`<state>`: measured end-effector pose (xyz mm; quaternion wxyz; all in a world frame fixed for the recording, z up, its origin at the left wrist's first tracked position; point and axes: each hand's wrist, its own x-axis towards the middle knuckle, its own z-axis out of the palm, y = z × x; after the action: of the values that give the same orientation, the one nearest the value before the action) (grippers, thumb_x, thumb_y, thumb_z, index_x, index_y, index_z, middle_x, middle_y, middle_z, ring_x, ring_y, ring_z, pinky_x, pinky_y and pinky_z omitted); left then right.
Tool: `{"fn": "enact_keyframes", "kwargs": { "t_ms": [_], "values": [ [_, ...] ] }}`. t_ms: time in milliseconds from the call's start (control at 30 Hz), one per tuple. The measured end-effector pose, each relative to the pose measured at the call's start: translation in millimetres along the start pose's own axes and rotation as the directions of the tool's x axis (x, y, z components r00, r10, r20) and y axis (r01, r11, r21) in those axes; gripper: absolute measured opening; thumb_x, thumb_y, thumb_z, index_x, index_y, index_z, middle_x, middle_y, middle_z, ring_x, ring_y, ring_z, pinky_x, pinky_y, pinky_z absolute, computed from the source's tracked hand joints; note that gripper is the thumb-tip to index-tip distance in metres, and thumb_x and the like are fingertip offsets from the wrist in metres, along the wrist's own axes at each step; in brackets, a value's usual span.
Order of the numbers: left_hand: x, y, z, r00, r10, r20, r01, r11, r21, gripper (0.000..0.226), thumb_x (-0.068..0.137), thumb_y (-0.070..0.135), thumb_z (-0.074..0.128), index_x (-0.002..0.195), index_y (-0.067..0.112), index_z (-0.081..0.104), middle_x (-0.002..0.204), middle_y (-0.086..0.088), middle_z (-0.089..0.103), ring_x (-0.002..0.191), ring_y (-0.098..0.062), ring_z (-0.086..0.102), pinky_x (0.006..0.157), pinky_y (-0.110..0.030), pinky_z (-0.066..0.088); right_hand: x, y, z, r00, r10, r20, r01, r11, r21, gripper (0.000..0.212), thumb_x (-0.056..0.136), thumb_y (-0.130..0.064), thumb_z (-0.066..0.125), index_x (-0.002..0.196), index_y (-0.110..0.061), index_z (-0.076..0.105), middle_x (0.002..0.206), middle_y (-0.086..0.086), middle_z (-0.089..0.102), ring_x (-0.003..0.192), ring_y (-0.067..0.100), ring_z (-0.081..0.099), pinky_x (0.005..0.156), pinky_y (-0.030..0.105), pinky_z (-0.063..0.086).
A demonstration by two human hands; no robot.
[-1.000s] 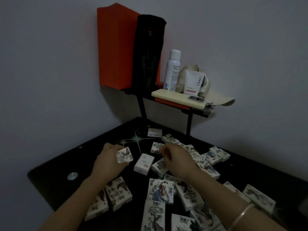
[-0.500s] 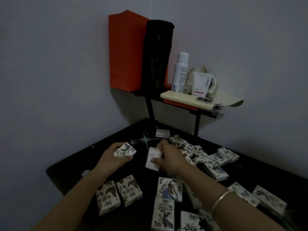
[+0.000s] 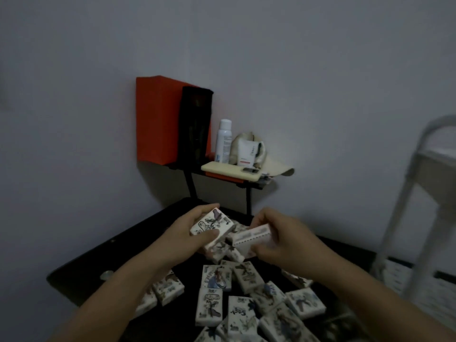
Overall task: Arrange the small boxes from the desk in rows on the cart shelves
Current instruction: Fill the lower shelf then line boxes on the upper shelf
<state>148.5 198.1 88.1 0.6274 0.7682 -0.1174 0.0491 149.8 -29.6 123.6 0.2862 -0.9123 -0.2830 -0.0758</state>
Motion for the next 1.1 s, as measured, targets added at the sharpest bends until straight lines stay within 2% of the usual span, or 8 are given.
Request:
{"fn": "enact_keyframes", "kwargs": {
  "t_ms": [133, 300, 467, 600, 733, 800, 967, 1100],
  "values": [
    [-7.7, 54.6, 40.3, 0.983, 0.094, 0.161, -0.089, 0.995, -0.039, 0.052, 0.098, 0.0, 0.049, 0.133, 0.038, 0.052, 0.125, 0.003, 0.061, 0.087, -0.023, 0.064, 0.07, -0.035, 0.057, -60.6, -20.1, -59.5, 0.982, -0.022, -0.189, 0.011, 0.998, -0.056, 0.031, 0.074, -0.025, 0.072, 0.097, -0.031, 0.051, 0.083, -0.009, 0.065, 0.068, 0.006, 0.059, 0.062, 0.033, 0.049],
    [-25.4, 132.4, 94.6, 0.912, 0.316, 0.261, -0.308, 0.949, -0.072, 0.054, 0.096, -0.005, 0.046, 0.13, 0.036, 0.057, 0.119, 0.003, 0.061, 0.075, -0.011, 0.06, 0.063, -0.023, 0.054, -125.3, -30.0, -134.3, 0.941, -0.033, -0.336, 0.047, 0.998, 0.036, 0.058, 0.083, -0.018, 0.071, 0.127, -0.05, 0.049, 0.089, -0.007, 0.065, 0.068, 0.02, 0.063, 0.064, 0.037, 0.053],
    [-27.4, 202.0, 157.9, 0.818, 0.52, 0.244, -0.516, 0.852, -0.088, 0.049, 0.087, -0.007, 0.06, 0.131, 0.016, 0.057, 0.096, 0.004, 0.07, 0.067, -0.004, 0.066, 0.057, -0.018, 0.055, -182.8, -31.5, -203.0, 0.872, 0.014, -0.49, -0.012, 1.0, 0.006, 0.03, 0.083, -0.017, 0.068, 0.105, -0.037, 0.065, 0.09, -0.002, 0.064, 0.07, 0.026, 0.069, 0.065, 0.047, 0.055],
    [-21.2, 248.2, 212.0, 0.748, 0.611, 0.262, -0.621, 0.782, -0.052, 0.028, 0.085, 0.008, 0.069, 0.103, 0.03, 0.069, 0.078, 0.014, 0.072, 0.072, 0.005, 0.067, 0.05, -0.005, 0.045, -221.0, -18.8, -256.2, 0.78, 0.067, -0.622, -0.146, 0.986, -0.076, 0.021, 0.076, -0.027, 0.072, 0.091, -0.022, 0.058, 0.093, -0.007, 0.068, 0.082, 0.01, 0.068, 0.073, 0.039, 0.06],
    [4.9, 286.1, 263.1, 0.7, 0.648, 0.3, -0.69, 0.722, 0.051, 0.024, 0.082, 0.014, 0.074, 0.102, 0.027, 0.07, 0.093, 0.007, 0.072, 0.084, -0.002, 0.068, 0.072, -0.02, 0.058, -247.7, 10.2, -312.6, 0.666, 0.087, -0.741, -0.328, 0.926, -0.186, 0.021, 0.077, -0.031, 0.075, 0.087, -0.024, 0.058, 0.091, -0.01, 0.067, 0.084, 0.006, 0.064, 0.075, 0.036, 0.055],
    [26.1, 302.4, 289.2, 0.723, 0.625, 0.295, -0.672, 0.736, 0.088, 0.027, 0.081, 0.016, 0.076, 0.105, 0.023, 0.067, 0.096, 0.005, 0.071, 0.085, -0.005, 0.068, 0.071, -0.023, 0.058, -256.0, 26.1, -339.7, 0.622, 0.107, -0.776, -0.398, 0.897, -0.195, 0.022, 0.08, -0.028, 0.075, 0.092, -0.022, 0.057, 0.094, -0.009, 0.065, 0.084, 0.008, 0.062, 0.072, 0.031, 0.053],
    [83.4, 330.6, 353.2, 0.738, 0.628, 0.248, -0.667, 0.734, 0.126, 0.022, 0.077, 0.034, 0.079, 0.091, 0.019, 0.071, 0.089, 0.004, 0.072, 0.079, -0.008, 0.066, 0.063, -0.019, 0.042, -248.6, 68.5, -394.6, 0.611, 0.205, -0.765, -0.592, 0.759, -0.27, 0.03, 0.088, -0.025, 0.068, 0.114, -0.025, 0.054, 0.107, -0.003, 0.062, 0.091, 0.014, 0.06, 0.072, 0.028, 0.05],
    [125.8, 339.7, 395.3, 0.759, 0.522, 0.389, -0.617, 0.767, 0.173, 0.029, 0.087, 0.036, 0.066, 0.087, 0.007, 0.072, 0.081, -0.003, 0.064, 0.069, -0.015, 0.051, 0.064, -0.026, 0.039, -213.5, 108.4, -417.6, 0.627, 0.284, -0.725, -0.714, 0.582, -0.389, 0.027, 0.09, -0.021, 0.064, 0.115, -0.018, 0.055, 0.117, 0.005, 0.062, 0.102, 0.023, 0.057, 0.078, 0.03, 0.046]
  ]
}}
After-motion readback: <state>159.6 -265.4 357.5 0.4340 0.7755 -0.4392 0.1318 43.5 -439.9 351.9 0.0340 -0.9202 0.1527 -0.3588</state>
